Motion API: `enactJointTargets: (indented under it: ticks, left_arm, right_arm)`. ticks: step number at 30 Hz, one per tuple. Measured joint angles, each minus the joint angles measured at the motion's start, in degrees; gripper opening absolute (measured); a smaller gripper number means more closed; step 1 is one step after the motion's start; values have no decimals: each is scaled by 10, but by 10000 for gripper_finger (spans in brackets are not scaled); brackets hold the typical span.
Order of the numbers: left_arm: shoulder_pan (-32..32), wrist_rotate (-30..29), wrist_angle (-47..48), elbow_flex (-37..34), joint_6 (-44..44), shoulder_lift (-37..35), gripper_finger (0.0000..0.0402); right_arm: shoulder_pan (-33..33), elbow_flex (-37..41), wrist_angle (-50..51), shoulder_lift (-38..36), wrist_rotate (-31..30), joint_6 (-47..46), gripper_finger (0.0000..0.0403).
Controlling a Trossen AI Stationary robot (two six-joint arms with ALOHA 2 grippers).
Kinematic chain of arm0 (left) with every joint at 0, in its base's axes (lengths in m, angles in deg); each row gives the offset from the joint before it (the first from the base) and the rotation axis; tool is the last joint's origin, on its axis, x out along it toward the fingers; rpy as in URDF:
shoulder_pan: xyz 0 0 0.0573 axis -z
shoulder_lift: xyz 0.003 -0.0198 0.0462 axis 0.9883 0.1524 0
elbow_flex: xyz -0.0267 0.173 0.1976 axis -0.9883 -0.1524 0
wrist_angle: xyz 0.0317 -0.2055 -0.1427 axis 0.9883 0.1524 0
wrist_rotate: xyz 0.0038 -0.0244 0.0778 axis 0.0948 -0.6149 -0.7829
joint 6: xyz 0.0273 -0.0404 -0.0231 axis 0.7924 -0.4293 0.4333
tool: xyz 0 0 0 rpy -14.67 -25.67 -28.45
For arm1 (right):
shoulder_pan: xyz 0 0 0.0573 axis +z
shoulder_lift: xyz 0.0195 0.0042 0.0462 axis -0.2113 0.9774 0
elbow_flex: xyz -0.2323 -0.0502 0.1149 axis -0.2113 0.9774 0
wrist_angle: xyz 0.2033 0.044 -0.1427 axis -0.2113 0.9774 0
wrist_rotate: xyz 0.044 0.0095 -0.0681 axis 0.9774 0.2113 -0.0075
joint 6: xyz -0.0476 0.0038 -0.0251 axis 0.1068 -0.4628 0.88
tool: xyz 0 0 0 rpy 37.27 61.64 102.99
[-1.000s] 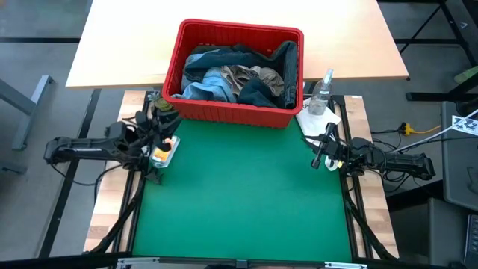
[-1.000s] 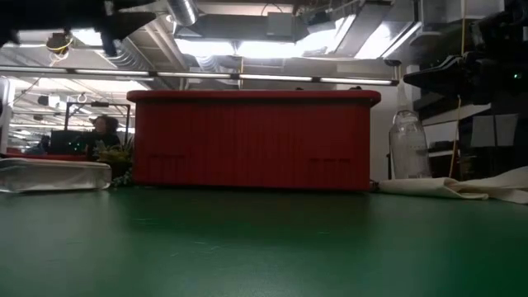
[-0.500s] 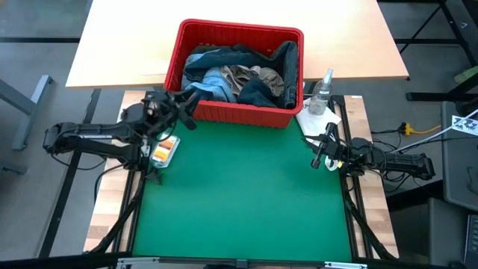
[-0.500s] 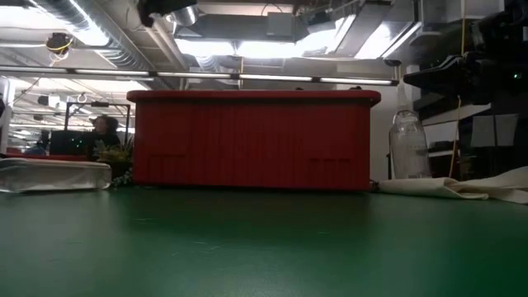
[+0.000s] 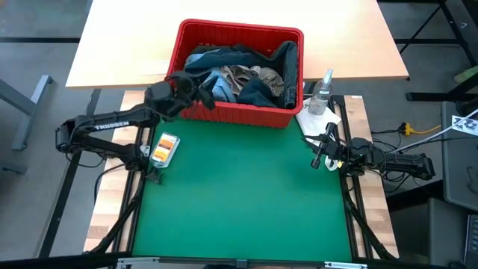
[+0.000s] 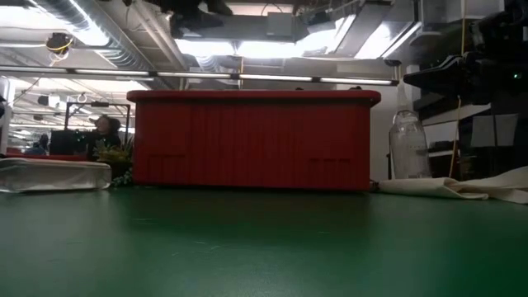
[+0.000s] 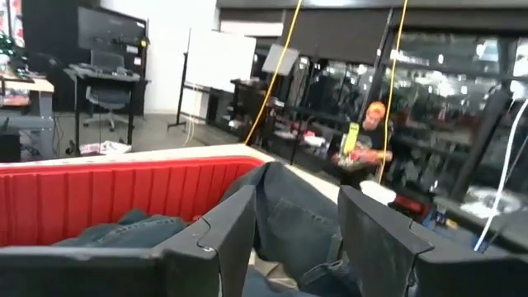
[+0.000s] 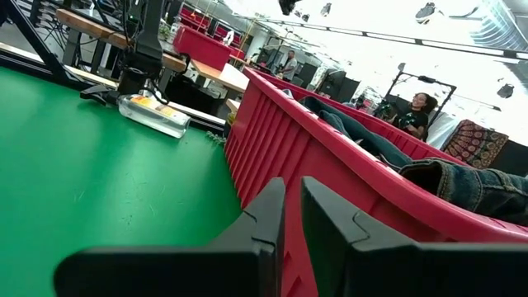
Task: Fold laundry
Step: Fold the dark blue jeans
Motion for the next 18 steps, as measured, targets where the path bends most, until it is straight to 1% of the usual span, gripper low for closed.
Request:
enactJointTargets:
  ticks: [4, 7, 13, 18]
  left_arm:
    - [-57, 78, 49, 37, 0, 32, 167]
    - [-99, 117, 76, 60, 1, 59, 167]
    - [-177, 175, 87, 77, 8, 115, 167]
    - [-223, 197, 87, 77, 61, 154, 167]
  right_arm:
    - [0, 0, 1, 0, -4, 1, 44]
    - [0, 0, 1, 0, -19, 1, 44]
    - [0, 0, 2, 0, -30, 1, 44]
    - [0, 0, 2, 0, -30, 1, 44]
